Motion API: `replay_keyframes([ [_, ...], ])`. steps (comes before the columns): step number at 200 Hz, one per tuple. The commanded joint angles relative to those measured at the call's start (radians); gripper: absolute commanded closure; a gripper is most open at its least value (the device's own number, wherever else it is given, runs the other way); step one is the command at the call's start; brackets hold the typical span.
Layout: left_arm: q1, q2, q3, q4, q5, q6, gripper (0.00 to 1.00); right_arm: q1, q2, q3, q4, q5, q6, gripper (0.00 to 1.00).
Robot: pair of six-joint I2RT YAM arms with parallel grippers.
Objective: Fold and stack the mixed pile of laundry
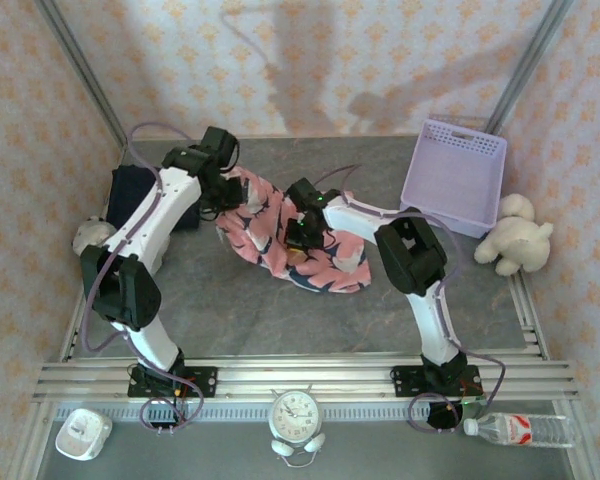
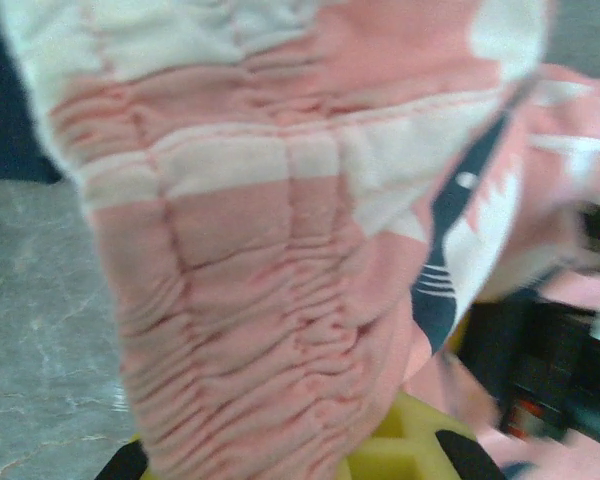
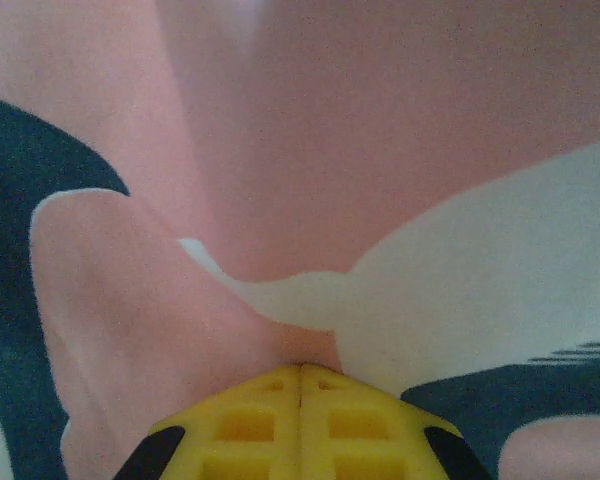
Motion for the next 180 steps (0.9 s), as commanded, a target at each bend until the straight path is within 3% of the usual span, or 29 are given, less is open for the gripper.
replay_keyframes([
  [1,-0.06,0.061,0.091,-0.102,-0.063,0.004,1.0,0.023,0.045,0.049,0.025,-0.079,0.02,0.99],
  [37,-0.098,0.144,0.19,-0.174,-0.169,-0.031,1.0,-0.028,-0.111,-0.019,0.005,-0.024,0.024,0.91],
  [78,-0.145,0.231,0.31,-0.249,-0.242,-0.013,1.0,-0.156,-0.38,-0.251,-0.044,0.056,-0.011,0.73],
  [103,-0.194,0.291,0.389,-0.3,-0.285,-0.003,1.0,-0.244,-0.464,-0.411,-0.065,0.115,-0.027,0.66],
  [131,-0.25,0.361,0.478,-0.348,-0.289,-0.009,1.0,-0.31,-0.481,-0.559,-0.009,0.127,-0.024,0.68],
  [159,-0.307,0.42,0.564,-0.372,-0.268,-0.037,1.0,-0.315,-0.424,-0.615,0.071,0.076,-0.004,0.82],
  [180,-0.351,0.468,0.623,-0.369,-0.238,-0.062,0.99,-0.316,-0.401,-0.626,0.105,0.069,0.018,0.87],
])
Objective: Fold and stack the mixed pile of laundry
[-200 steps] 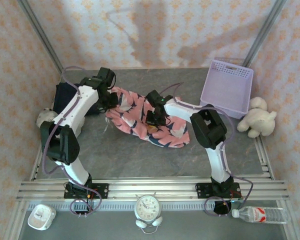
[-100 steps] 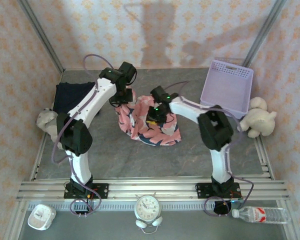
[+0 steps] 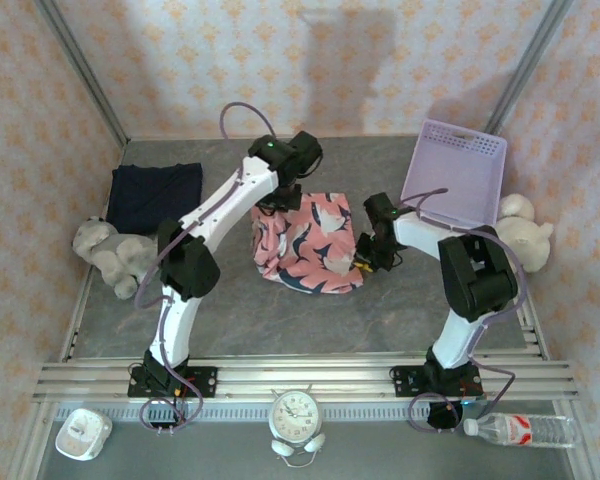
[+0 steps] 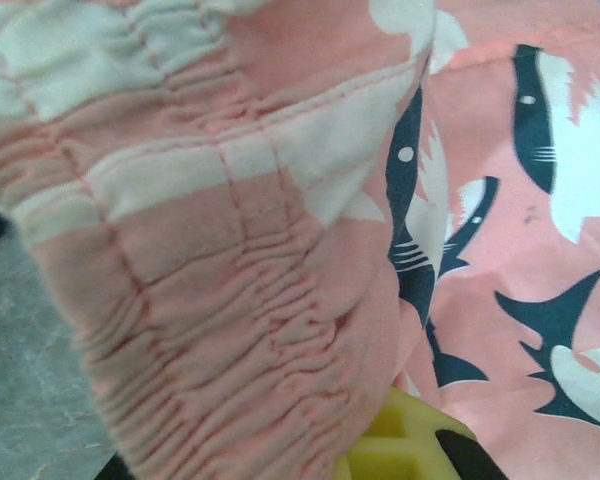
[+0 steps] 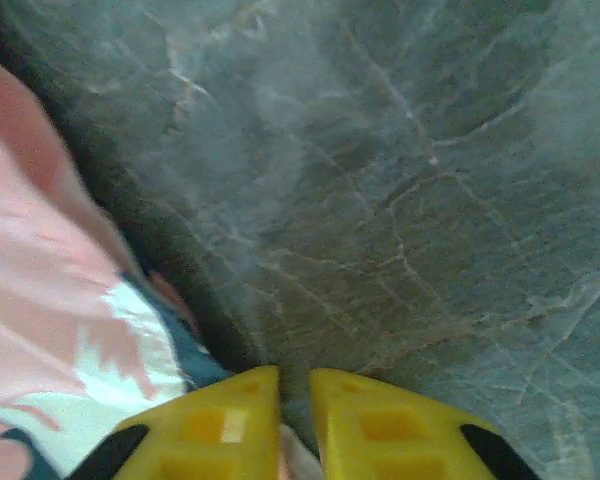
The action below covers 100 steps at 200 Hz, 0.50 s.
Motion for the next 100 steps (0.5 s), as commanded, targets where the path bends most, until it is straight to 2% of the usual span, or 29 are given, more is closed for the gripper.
replay_keyframes([
  [1,-0.045,0.036,0.081,-0.055,0.002,-0.043,0.99,0.01,0.036,-0.023,0.084,-0.004,0.024,0.87],
  [25,-0.092,0.1,0.147,-0.033,0.05,-0.073,0.9,0.01,0.043,-0.016,0.089,-0.016,0.02,0.89],
  [53,-0.121,0.159,0.172,0.065,0.269,-0.172,0.87,0.01,0.044,-0.005,0.082,-0.015,0.011,0.89],
  [57,-0.126,0.162,0.173,0.088,0.3,-0.188,0.84,0.011,0.043,-0.005,0.082,-0.016,0.01,0.89],
  [63,-0.134,0.165,0.175,0.118,0.329,-0.209,0.74,0.011,0.044,-0.006,0.082,-0.016,0.011,0.89],
  [68,-0.14,0.166,0.178,0.137,0.343,-0.226,0.58,0.01,0.044,-0.006,0.083,-0.018,0.01,0.89],
  [70,-0.142,0.166,0.18,0.142,0.347,-0.232,0.47,0.011,0.044,-0.006,0.083,-0.018,0.011,0.89],
  [73,-0.142,0.166,0.181,0.151,0.352,-0.242,0.37,0.01,0.044,-0.007,0.082,-0.018,0.011,0.89],
  [78,-0.142,0.164,0.183,0.161,0.358,-0.254,0.06,0.01,0.044,-0.006,0.081,-0.018,0.01,0.88],
  [79,-0.141,0.164,0.184,0.163,0.358,-0.256,0.03,0.011,0.044,-0.006,0.08,-0.017,0.01,0.88],
  [83,-0.14,0.163,0.187,0.168,0.358,-0.261,0.0,0.01,0.043,-0.006,0.079,-0.015,0.009,0.88],
  [100,-0.123,0.145,0.211,0.15,0.318,-0.262,0.0,0.009,0.02,-0.003,0.056,0.006,0.002,0.83],
])
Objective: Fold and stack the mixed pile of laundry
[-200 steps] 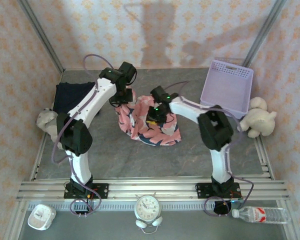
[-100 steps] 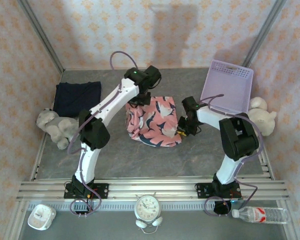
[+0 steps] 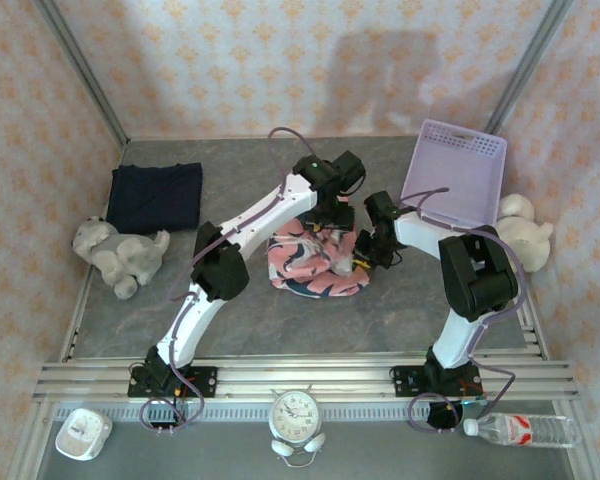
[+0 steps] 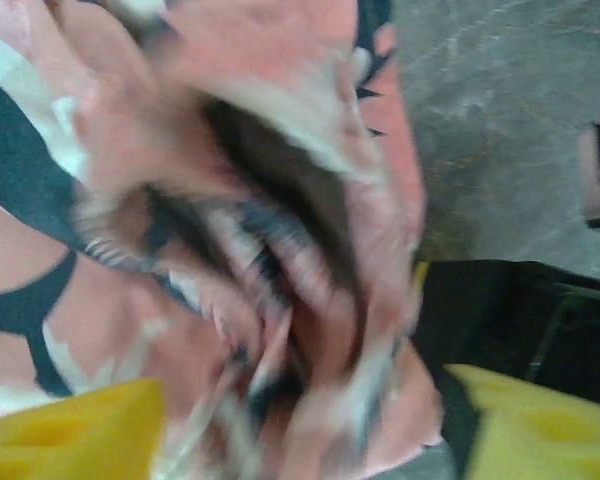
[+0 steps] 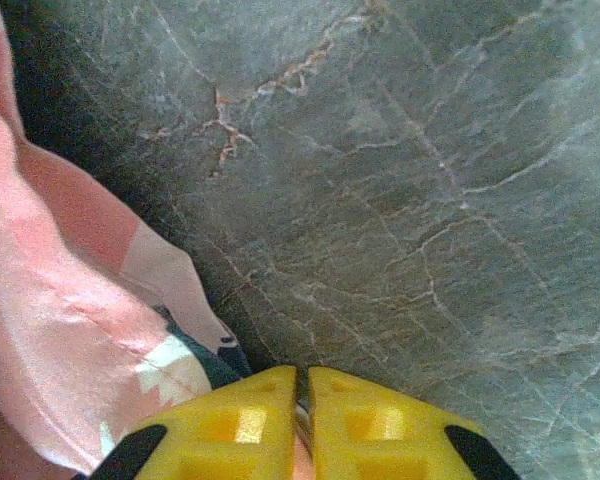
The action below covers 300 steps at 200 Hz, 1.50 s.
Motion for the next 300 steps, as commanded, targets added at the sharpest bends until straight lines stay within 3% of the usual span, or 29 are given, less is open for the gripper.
replay_keyframes([
  [1,0.02,-0.038,0.061,0.032,0.025,-0.066,0.0,0.009,0.011,0.0,0.02,0.01,-0.011,0.82],
  [30,0.062,-0.163,-0.029,0.068,-0.03,-0.037,0.0,0.005,-0.072,0.023,-0.077,0.097,-0.042,0.75],
  [62,0.127,-0.364,-0.341,0.198,-0.035,-0.008,0.03,0.006,-0.182,0.11,-0.269,0.269,-0.1,0.7],
  [89,0.161,-0.507,-0.621,0.301,-0.032,0.001,0.16,0.011,-0.245,0.184,-0.301,0.208,-0.12,0.68],
  [106,0.163,-0.554,-0.756,0.375,-0.021,0.002,0.41,0.043,-0.238,0.217,-0.259,0.115,-0.089,0.68],
  [123,0.164,-0.565,-0.853,0.435,0.008,-0.006,0.76,0.097,-0.202,0.23,-0.173,0.029,-0.048,0.68],
  [145,0.163,-0.549,-0.942,0.515,0.05,-0.016,1.0,0.15,-0.128,0.222,-0.04,-0.055,0.033,0.69],
  [194,0.163,-0.496,-1.068,0.575,0.033,0.027,1.0,0.166,0.031,0.176,0.074,-0.003,0.123,0.73],
  [221,0.159,-0.452,-1.12,0.589,0.107,0.048,1.0,0.142,0.155,0.231,0.075,-0.006,0.103,0.73],
  [270,0.073,-0.35,-1.061,0.548,0.315,0.109,0.99,0.116,0.403,0.679,-0.154,-0.029,-0.082,0.7],
  [300,0.062,-0.392,-0.969,0.498,0.294,0.145,0.84,0.116,0.433,0.921,-0.299,-0.035,-0.156,0.65],
])
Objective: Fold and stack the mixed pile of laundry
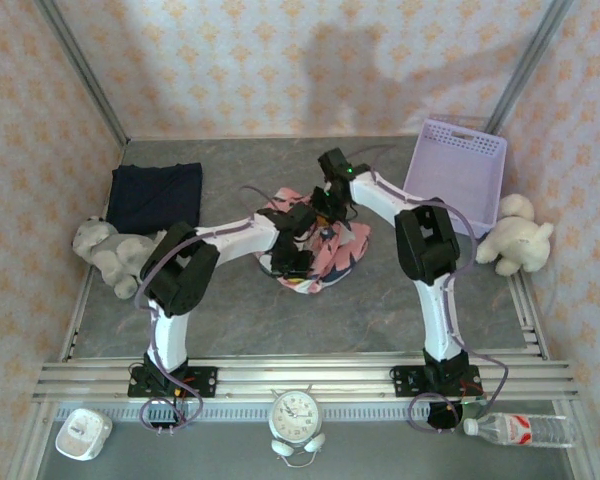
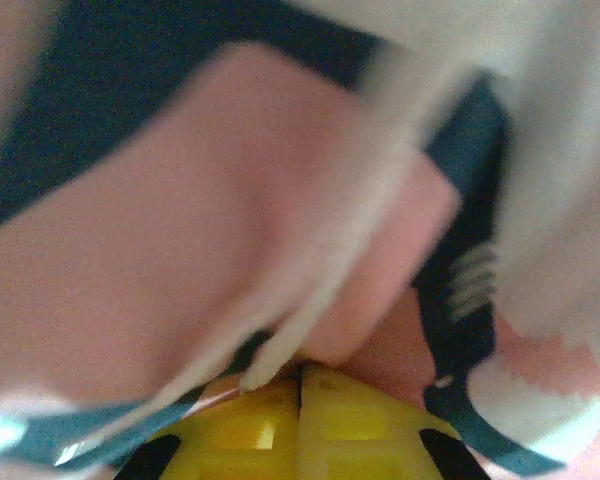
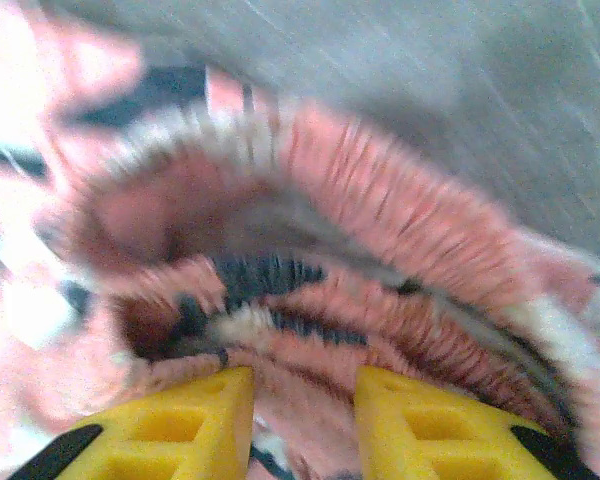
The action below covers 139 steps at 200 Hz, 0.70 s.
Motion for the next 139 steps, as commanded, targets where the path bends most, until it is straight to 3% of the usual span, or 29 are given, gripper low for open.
replay_keyframes([
  [1,-0.003,-0.039,0.06,-0.073,0.034,0.045,0.84,-0.007,-0.016,0.145,-0.159,0.016,-0.101,0.64],
  [12,0.02,-0.087,0.071,-0.079,-0.004,0.037,0.76,-0.007,-0.048,0.147,-0.175,0.02,-0.104,0.64],
  [25,0.064,-0.137,0.062,-0.069,-0.042,0.024,0.74,-0.005,-0.104,0.094,-0.173,0.003,-0.096,0.64],
  [67,0.217,-0.196,0.013,-0.055,-0.107,0.068,0.78,0.046,-0.348,-0.3,-0.022,-0.082,0.027,0.69],
  [103,0.276,-0.136,-0.027,-0.051,-0.084,0.122,0.78,0.155,-0.399,-0.439,-0.012,-0.104,0.049,0.68],
  [124,0.279,-0.095,-0.038,-0.079,-0.133,0.139,0.79,0.18,-0.383,-0.5,-0.033,-0.069,0.053,0.66],
  [139,0.296,-0.075,-0.061,-0.096,-0.209,0.136,0.79,0.181,-0.364,-0.533,-0.099,0.043,0.067,0.65],
])
